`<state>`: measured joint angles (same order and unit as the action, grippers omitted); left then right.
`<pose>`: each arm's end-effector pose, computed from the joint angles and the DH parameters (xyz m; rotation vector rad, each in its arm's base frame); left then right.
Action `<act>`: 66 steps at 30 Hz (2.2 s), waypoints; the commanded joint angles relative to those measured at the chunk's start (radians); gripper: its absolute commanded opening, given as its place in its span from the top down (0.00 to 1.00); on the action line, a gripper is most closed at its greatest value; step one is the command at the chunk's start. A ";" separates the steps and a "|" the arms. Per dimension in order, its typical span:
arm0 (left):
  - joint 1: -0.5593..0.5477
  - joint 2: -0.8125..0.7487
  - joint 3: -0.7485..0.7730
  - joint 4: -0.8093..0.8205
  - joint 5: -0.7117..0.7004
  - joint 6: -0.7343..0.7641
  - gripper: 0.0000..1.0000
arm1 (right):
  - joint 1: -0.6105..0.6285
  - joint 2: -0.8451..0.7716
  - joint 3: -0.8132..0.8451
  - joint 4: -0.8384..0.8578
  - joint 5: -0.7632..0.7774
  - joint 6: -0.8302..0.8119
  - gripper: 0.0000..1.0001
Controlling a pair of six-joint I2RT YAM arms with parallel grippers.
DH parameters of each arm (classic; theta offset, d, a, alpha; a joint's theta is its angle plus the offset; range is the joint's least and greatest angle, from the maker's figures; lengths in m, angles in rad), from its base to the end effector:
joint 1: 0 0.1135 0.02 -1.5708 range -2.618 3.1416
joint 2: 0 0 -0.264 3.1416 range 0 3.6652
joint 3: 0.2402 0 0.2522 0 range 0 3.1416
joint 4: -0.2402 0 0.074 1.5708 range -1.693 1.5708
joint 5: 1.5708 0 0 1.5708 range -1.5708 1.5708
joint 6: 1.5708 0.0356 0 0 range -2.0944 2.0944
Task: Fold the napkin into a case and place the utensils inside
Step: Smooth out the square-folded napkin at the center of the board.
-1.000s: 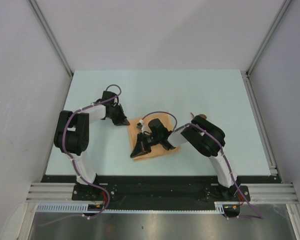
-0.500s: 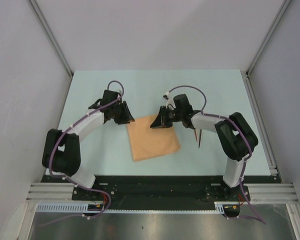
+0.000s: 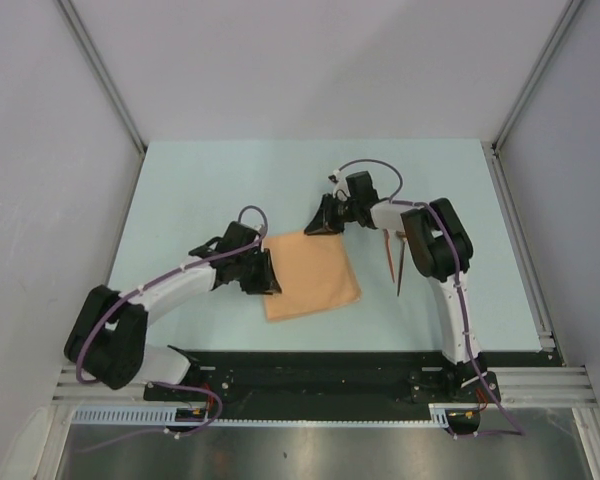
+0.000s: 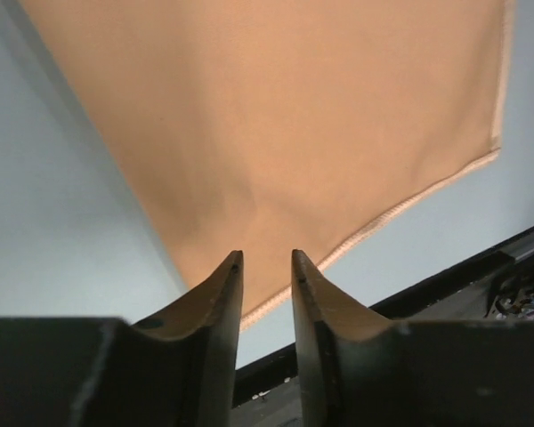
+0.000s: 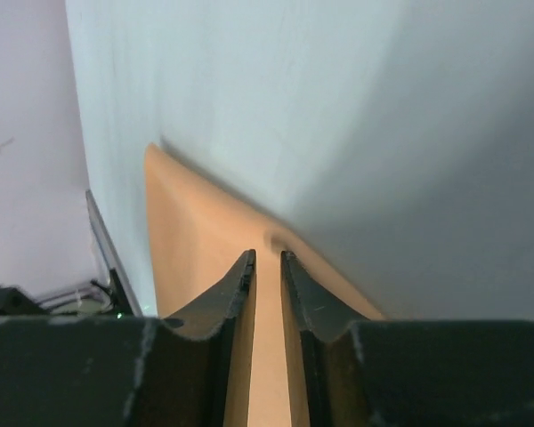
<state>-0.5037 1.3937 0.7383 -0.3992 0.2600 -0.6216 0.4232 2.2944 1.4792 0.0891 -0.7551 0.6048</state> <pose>0.2213 -0.1324 0.1774 -0.0675 2.7595 -0.6935 0.4287 0.2198 0.1078 -0.2095 2.4428 1.3669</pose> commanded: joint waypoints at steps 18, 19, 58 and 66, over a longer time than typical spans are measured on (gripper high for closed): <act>-0.001 -0.214 -0.140 -0.093 -0.077 -0.102 0.43 | -0.020 -0.593 -0.404 -0.575 0.347 -0.286 0.27; -0.001 -0.229 -0.148 -0.098 -0.084 -0.102 0.42 | -0.015 -0.617 -0.431 -0.566 0.350 -0.283 0.27; 0.067 -0.183 -0.220 -0.004 0.011 -0.053 0.48 | -0.152 -0.228 -0.203 -0.218 0.405 -0.224 0.84; 0.065 -0.216 -0.171 -0.016 0.022 -0.035 0.53 | -0.141 -0.375 -0.230 -0.416 0.492 -0.241 0.23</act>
<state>-0.4438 1.2171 0.5251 -0.4282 0.2638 -0.6727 0.2749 2.0132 1.2964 -0.1528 -0.3935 0.3927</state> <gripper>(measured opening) 0.471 0.663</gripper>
